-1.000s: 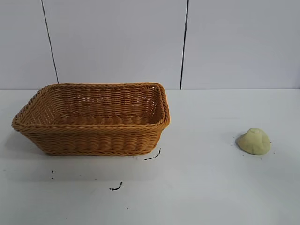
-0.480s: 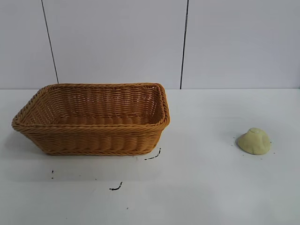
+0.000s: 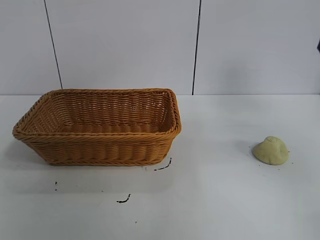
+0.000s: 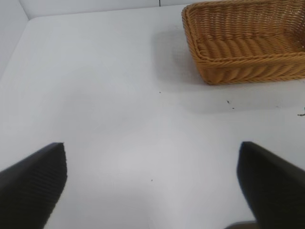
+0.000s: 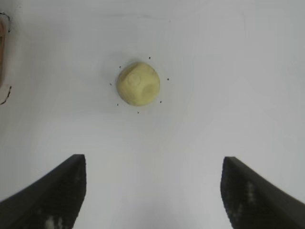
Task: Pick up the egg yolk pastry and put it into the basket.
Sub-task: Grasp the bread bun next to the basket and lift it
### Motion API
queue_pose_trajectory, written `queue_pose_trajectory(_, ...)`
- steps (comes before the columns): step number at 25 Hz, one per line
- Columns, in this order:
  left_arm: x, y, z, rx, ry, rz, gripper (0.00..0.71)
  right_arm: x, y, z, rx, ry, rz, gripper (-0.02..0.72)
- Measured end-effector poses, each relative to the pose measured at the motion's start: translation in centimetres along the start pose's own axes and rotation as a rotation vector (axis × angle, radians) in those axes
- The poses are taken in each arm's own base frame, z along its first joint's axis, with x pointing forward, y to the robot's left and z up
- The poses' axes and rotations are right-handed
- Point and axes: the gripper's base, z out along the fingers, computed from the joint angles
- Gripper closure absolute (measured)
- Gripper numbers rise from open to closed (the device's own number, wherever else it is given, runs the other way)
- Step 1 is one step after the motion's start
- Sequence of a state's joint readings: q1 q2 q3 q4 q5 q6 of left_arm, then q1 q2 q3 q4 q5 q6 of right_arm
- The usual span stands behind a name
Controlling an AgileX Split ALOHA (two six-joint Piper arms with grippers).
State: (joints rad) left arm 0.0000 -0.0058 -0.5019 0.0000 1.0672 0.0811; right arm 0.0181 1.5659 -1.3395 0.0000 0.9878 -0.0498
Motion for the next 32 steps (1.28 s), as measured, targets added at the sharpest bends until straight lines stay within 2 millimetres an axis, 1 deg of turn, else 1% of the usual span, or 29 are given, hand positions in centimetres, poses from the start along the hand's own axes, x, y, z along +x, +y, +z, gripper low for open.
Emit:
queue_pose_trajectory(3, 0.0, 0.0, 0.0, 0.0, 0.0, 0.0, 0.014, -2.3, 0.0, 3.4, -0.016, 0.06, -0.016, 0.096)
queue_pose_trajectory(4, 0.0, 0.0, 0.0, 0.0, 0.0, 0.0, 0.014, -2.7, 0.0, 4.6, -0.018, 0.08, -0.019, 0.086)
queue_pose_trajectory(7, 0.0, 0.0, 0.0, 0.0, 0.0, 0.0, 0.014, -3.8, 0.4, 7.3, -0.038, 0.118, -0.029, 0.075)
queue_pose_trajectory(8, 0.0, 0.0, 0.0, 0.0, 0.0, 0.0, 0.014, -3.9, 0.7, 8.1, -0.045, 0.132, -0.043, 0.073)
queue_pose_trajectory(13, 0.0, 0.0, 0.0, 0.0, 0.0, 0.0, 0.014, -3.4, 3.5, 11.7, -0.083, 0.212, -0.108, 0.071)
queue_pose_trajectory(15, 0.0, 0.0, 0.0, 0.0, 0.0, 0.0, 0.014, -3.2, 4.0, 12.9, -0.086, 0.234, -0.111, 0.071)
queue_pose_trajectory(17, 0.0, 0.0, 0.0, 0.0, 0.0, 0.0, 0.014, -2.8, 4.0, 14.2, -0.081, 0.264, -0.1, 0.071)
queue_pose_trajectory(21, 0.0, 0.0, 0.0, 0.0, 0.0, 0.0, 0.014, -2.2, 3.7, 16.4, -0.032, 0.316, -0.096, 0.071)
queue_pose_trajectory(26, 0.0, 0.0, 0.0, 0.0, 0.0, 0.0, 0.014, -1.7, 3.5, 18.4, -0.006, 0.348, -0.103, 0.071)
queue_pose_trajectory(32, 0.0, 0.0, 0.0, 0.0, 0.0, 0.0, 0.014, -1.4, 3.5, 20.0, -0.007, 0.351, -0.105, 0.071)
